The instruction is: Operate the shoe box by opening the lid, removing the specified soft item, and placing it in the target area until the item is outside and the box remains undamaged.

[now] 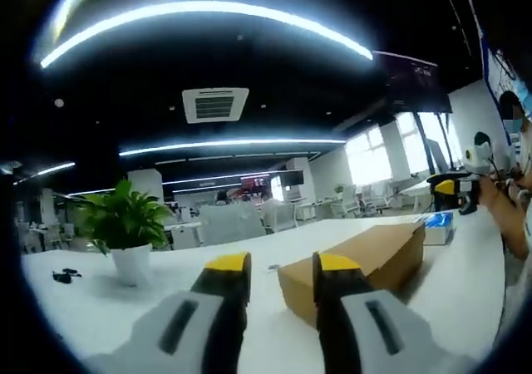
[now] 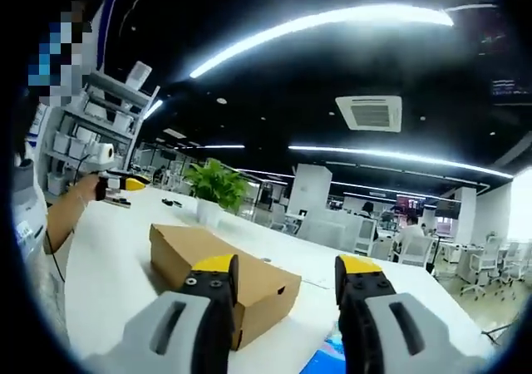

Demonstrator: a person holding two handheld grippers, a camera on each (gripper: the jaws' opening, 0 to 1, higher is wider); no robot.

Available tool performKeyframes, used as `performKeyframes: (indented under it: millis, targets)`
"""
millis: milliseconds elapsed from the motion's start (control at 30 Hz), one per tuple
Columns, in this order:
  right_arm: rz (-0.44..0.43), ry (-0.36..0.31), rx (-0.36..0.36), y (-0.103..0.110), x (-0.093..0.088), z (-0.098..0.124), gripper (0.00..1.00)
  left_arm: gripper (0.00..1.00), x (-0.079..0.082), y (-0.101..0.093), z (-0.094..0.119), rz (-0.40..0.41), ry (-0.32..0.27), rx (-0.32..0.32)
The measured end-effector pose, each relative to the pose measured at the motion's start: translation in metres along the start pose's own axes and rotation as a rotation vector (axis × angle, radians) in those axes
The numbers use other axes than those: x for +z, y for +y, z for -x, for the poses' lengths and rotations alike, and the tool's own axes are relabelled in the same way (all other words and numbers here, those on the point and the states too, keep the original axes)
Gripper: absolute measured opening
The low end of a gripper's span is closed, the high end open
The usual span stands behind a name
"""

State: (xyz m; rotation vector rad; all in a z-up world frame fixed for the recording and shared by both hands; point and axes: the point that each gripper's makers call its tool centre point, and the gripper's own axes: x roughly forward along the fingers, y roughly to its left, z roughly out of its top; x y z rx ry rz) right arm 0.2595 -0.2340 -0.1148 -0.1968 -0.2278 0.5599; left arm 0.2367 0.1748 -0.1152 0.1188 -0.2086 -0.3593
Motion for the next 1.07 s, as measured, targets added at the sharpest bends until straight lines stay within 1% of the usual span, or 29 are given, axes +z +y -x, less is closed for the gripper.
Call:
performKeyframes:
  millis: [33, 100, 133, 167, 267, 333, 367, 400, 500, 600, 667, 700, 733, 767, 833, 900, 1067]
  targets:
    - [-0.014, -0.004, -0.011, -0.001, 0.001, 0.004, 0.53, 0.31, 0.002, 0.001, 0.003, -0.004, -0.004, 0.017]
    - [-0.051, -0.004, -0.026, -0.002, -0.001, 0.015, 0.53, 0.33, 0.003, 0.004, 0.007, -0.016, -0.010, 0.054]
    - [-0.059, -0.014, -0.036, -0.002, -0.002, 0.019, 0.52, 0.34, 0.003, 0.006, 0.011, -0.038, -0.010, 0.083]
    - [-0.060, -0.033, -0.058, -0.004, -0.003, 0.023, 0.51, 0.35, 0.003, 0.010, 0.014, -0.051, -0.015, 0.117]
    - [-0.044, -0.051, -0.131, -0.010, -0.009, 0.032, 0.51, 0.36, 0.001, 0.015, 0.021, -0.081, -0.029, 0.179]
    - [-0.026, -0.072, -0.172, -0.016, -0.010, 0.035, 0.53, 0.36, 0.000, 0.021, 0.025, -0.081, -0.057, 0.232]
    - [-0.024, -0.096, -0.192, -0.019, -0.009, 0.035, 0.54, 0.36, -0.001, 0.024, 0.026, -0.076, -0.066, 0.252]
    - [-0.024, -0.110, -0.197, -0.020, -0.009, 0.035, 0.55, 0.36, -0.003, 0.027, 0.026, -0.073, -0.072, 0.271]
    - [-0.035, -0.122, -0.208, -0.025, -0.015, 0.033, 0.56, 0.36, -0.013, 0.032, 0.024, -0.098, -0.047, 0.312]
    - [-0.046, -0.115, -0.205, -0.024, -0.024, 0.033, 0.55, 0.36, -0.020, 0.033, 0.023, -0.105, -0.039, 0.316]
    - [-0.056, -0.077, -0.194, -0.021, -0.034, 0.032, 0.55, 0.36, -0.024, 0.032, 0.022, -0.107, -0.041, 0.310]
    - [-0.045, -0.053, -0.195, -0.020, -0.039, 0.033, 0.55, 0.37, -0.026, 0.032, 0.021, -0.108, -0.036, 0.310]
    - [-0.015, -0.038, -0.198, -0.020, -0.042, 0.033, 0.56, 0.38, -0.029, 0.033, 0.021, -0.110, -0.029, 0.312]
    - [0.008, -0.029, -0.209, -0.020, -0.044, 0.033, 0.56, 0.38, -0.031, 0.033, 0.021, -0.114, -0.024, 0.312]
    - [0.011, -0.019, -0.205, -0.019, -0.047, 0.032, 0.56, 0.39, -0.034, 0.033, 0.021, -0.114, -0.018, 0.311]
    - [0.005, -0.005, -0.186, -0.015, -0.050, 0.031, 0.57, 0.39, -0.035, 0.032, 0.021, -0.114, -0.016, 0.308]
    - [0.018, 0.000, -0.176, -0.011, -0.050, 0.030, 0.58, 0.40, -0.031, 0.038, 0.028, -0.129, -0.050, 0.340]
